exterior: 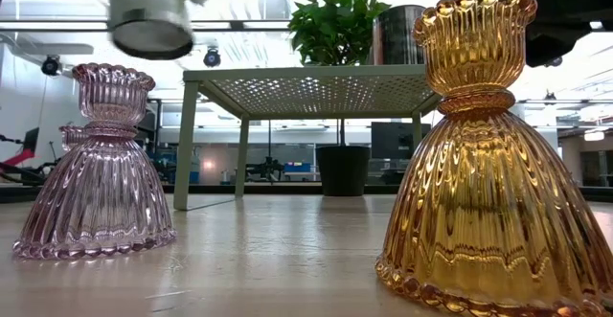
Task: Pick & Place candle stick holders
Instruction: Put the silver candle on the shelf
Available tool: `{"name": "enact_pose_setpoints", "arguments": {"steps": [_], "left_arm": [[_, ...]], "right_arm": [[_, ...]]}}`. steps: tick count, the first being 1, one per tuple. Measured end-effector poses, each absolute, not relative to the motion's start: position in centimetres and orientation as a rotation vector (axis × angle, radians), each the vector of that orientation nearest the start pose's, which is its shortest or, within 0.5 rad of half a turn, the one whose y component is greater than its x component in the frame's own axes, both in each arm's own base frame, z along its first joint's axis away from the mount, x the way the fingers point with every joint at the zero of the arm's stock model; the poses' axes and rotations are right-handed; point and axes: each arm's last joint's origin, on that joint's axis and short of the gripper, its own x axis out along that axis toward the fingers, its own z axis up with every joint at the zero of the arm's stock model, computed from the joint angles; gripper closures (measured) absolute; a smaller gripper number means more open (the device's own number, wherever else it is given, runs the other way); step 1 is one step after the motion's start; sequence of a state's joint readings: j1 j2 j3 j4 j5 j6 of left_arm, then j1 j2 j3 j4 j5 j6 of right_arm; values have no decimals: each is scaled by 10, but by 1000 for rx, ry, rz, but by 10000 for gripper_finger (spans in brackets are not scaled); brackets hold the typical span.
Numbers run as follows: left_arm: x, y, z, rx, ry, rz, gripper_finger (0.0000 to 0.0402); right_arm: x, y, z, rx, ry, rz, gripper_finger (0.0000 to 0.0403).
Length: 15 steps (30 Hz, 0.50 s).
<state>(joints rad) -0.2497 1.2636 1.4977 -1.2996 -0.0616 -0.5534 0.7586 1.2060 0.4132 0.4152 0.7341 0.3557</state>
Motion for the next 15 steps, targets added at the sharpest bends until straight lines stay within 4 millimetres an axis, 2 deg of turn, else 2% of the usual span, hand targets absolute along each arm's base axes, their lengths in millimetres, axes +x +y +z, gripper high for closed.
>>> {"name": "enact_pose_setpoints", "arguments": {"steps": [3,8,15], "left_arm": [[208,-38,393,-307,1018,154,381],[215,-21,394,-260,996,208,381],[244,0,384,-195,980,231,381]], "right_arm": [[175,140,185,97,277,-25,394],[175,139,184,95,278,-26,394],[175,139,184,94,279,-26,394]]}}
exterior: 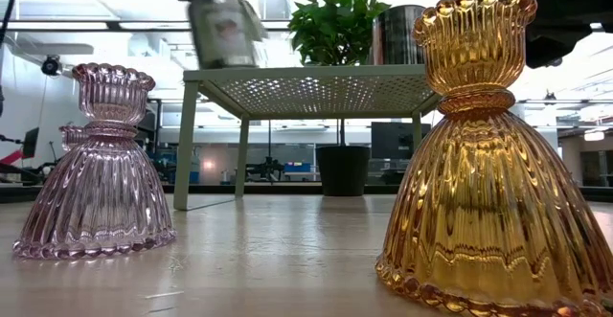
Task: Pick & Place candle stick holders
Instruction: Put the silver candle on the shelf
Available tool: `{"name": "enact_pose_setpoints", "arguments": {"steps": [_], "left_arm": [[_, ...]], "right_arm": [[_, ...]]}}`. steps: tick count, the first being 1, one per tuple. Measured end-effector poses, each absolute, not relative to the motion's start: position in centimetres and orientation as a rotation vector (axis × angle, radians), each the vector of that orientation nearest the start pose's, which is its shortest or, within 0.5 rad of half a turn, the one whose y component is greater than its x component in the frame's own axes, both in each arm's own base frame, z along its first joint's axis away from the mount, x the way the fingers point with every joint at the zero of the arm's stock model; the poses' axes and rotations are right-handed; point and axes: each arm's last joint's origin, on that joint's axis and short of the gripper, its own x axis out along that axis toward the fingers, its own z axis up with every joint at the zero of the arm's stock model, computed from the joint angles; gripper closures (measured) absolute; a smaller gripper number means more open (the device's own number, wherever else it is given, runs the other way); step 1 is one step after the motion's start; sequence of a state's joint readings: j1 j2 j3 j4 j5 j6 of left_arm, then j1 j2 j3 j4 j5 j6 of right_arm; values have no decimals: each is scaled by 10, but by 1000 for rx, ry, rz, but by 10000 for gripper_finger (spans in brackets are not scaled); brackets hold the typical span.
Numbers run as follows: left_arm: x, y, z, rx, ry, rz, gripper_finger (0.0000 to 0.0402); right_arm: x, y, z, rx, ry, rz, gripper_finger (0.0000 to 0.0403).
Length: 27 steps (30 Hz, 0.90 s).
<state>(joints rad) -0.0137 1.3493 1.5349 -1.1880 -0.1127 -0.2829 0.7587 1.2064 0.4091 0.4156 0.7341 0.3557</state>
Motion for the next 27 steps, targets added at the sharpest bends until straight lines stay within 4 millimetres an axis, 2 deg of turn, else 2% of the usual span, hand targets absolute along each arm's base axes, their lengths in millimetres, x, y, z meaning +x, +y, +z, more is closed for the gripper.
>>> {"name": "enact_pose_setpoints", "arguments": {"steps": [5,10,20,27], "left_arm": [[270,16,373,-203,964,193,381],[288,24,363,-188,969,165,380],[315,33,368,-154,961,140,374],[340,38,364,-129,961,127,372]], "right_arm": [[175,139,183,93,280,-26,394],[175,139,182,95,282,-27,394],[174,138,181,87,287,-27,394],[174,138,180,86,287,-28,394]]}}
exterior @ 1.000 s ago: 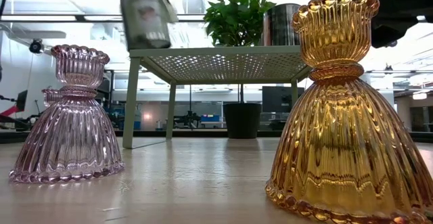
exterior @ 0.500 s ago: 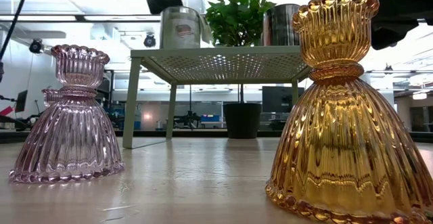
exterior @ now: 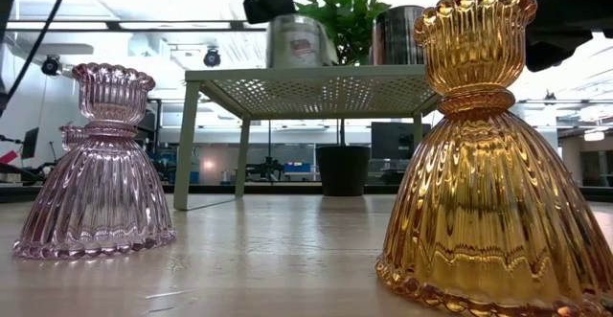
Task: Pick & Place candle stick holders
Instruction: Put the silver candle on the shelf
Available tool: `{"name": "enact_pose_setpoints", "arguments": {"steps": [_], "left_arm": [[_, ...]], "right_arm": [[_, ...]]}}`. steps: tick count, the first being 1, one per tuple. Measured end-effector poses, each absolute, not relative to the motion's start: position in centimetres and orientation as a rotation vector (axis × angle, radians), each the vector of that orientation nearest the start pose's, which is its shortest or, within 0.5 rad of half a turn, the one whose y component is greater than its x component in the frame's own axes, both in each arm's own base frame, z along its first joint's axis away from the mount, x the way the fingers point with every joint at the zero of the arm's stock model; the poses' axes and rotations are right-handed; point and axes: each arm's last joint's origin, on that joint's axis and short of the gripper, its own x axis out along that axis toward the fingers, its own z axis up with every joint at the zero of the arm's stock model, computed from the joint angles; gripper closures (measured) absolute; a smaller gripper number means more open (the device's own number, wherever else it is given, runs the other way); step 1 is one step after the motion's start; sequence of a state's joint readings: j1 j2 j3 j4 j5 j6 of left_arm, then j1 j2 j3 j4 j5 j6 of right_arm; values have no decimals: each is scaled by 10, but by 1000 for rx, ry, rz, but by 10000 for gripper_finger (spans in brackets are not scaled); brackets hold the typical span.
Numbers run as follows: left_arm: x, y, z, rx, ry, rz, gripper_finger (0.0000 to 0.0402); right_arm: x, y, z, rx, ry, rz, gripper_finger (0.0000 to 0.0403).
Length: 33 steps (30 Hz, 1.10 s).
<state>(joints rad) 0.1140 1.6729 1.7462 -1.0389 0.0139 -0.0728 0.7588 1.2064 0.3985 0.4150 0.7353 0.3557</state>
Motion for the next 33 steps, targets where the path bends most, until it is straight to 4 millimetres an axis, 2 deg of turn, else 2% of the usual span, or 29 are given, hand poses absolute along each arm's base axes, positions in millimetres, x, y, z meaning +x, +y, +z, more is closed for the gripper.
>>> {"name": "enact_pose_setpoints", "arguments": {"steps": [10,21,29,33], "left_arm": [[368,43,369,-58,855,106,372],[375,55,369,-35,795,161,371],[390,57,356,-36,798,149,371],[392,58,356,-35,786,151,371]], "right_arm": [[174,138,180,86,287,-28,394],[174,138,180,84,290,-29,394],[173,138,179,77,296,-30,394],[173,137,179,76,298,-30,394]]}}
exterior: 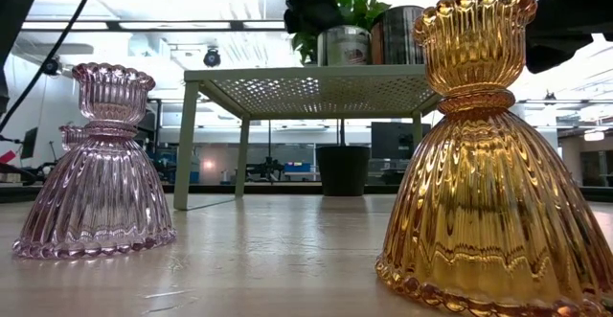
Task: Pick & Place candle stick holders
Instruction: Put the silver candle on the shelf
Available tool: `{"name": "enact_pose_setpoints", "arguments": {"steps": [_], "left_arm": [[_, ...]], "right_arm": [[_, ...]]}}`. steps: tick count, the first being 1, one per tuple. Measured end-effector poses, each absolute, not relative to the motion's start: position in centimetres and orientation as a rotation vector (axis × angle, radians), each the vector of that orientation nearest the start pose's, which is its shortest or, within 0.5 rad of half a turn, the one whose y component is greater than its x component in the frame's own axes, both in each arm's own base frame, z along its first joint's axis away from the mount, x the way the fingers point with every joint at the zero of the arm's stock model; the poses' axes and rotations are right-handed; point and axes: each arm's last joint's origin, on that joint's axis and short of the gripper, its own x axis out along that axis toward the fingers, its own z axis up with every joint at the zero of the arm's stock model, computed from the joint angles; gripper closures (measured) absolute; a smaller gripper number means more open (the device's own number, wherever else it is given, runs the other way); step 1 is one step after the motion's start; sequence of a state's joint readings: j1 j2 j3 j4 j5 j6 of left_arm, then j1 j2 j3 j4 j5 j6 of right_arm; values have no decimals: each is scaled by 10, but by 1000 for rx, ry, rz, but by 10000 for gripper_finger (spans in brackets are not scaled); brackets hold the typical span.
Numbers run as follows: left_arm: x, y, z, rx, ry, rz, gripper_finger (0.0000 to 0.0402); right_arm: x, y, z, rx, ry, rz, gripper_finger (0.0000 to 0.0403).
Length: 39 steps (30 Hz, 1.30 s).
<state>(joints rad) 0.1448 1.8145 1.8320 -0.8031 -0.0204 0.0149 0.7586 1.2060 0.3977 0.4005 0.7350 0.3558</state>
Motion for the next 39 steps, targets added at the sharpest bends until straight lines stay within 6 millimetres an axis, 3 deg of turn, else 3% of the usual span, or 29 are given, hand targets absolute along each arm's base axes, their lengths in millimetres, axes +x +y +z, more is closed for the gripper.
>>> {"name": "enact_pose_setpoints", "arguments": {"steps": [11,23,39], "left_arm": [[398,62,354,-56,748,144,368],[399,62,353,-81,743,152,283],[398,63,359,-90,724,160,280]], "right_arm": [[173,137,179,75,298,-30,394],[173,137,179,76,298,-31,394],[173,137,179,79,298,-31,394]]}}
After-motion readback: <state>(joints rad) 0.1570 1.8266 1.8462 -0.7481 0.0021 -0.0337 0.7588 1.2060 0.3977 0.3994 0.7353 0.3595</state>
